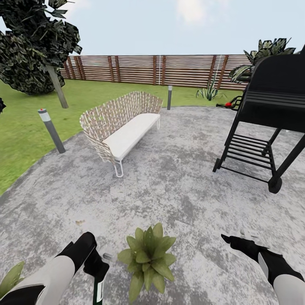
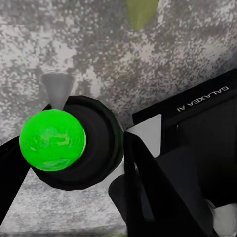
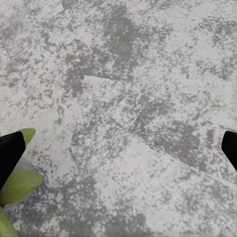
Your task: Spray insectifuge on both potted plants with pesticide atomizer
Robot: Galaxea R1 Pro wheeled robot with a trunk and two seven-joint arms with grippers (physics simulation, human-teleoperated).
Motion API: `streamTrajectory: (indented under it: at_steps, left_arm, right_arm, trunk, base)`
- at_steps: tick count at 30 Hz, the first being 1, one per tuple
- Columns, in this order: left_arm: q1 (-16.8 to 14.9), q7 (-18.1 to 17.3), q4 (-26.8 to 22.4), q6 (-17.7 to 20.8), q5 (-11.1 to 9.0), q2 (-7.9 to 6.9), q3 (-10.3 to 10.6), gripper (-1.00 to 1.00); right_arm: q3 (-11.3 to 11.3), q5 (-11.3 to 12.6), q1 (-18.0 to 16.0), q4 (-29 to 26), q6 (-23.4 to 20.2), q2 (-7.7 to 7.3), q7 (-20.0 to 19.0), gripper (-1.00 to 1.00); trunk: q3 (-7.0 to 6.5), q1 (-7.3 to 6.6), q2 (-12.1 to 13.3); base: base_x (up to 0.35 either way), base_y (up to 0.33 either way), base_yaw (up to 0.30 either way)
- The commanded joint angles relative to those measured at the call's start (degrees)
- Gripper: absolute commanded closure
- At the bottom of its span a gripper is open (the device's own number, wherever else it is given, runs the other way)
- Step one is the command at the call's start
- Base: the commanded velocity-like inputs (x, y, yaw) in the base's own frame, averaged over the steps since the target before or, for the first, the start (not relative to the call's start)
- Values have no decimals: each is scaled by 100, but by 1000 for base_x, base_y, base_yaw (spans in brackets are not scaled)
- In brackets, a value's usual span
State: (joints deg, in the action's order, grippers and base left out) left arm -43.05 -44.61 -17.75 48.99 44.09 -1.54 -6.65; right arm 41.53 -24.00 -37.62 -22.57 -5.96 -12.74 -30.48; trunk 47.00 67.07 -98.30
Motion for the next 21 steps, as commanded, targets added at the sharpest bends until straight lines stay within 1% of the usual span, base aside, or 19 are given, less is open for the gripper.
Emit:
streamTrajectory:
  at_steps: [1,5,13,21]
  left_arm:
    - [-2,-48,-9,67,58,4,-47,100]
    - [-2,-48,-9,131,64,5,-46,100]
    - [-2,-48,-9,137,73,4,-45,100]
    - [-2,-48,-9,145,73,-1,-39,100]
  right_arm:
    - [48,-26,-5,-10,-37,3,-45,-100]
    - [48,-26,-4,-10,-37,2,-45,-100]
    - [48,-26,-6,-10,-37,1,-45,-100]
    - [48,-26,-4,-10,-37,3,-45,-100]
  trunk:
    - [8,0,-2]
    - [12,0,-2]
    - [17,0,-2]
    - [74,0,-2]
  base:
    - [71,0,0]
    - [72,0,0]
    - [7,0,1]
    - [0,0,81]
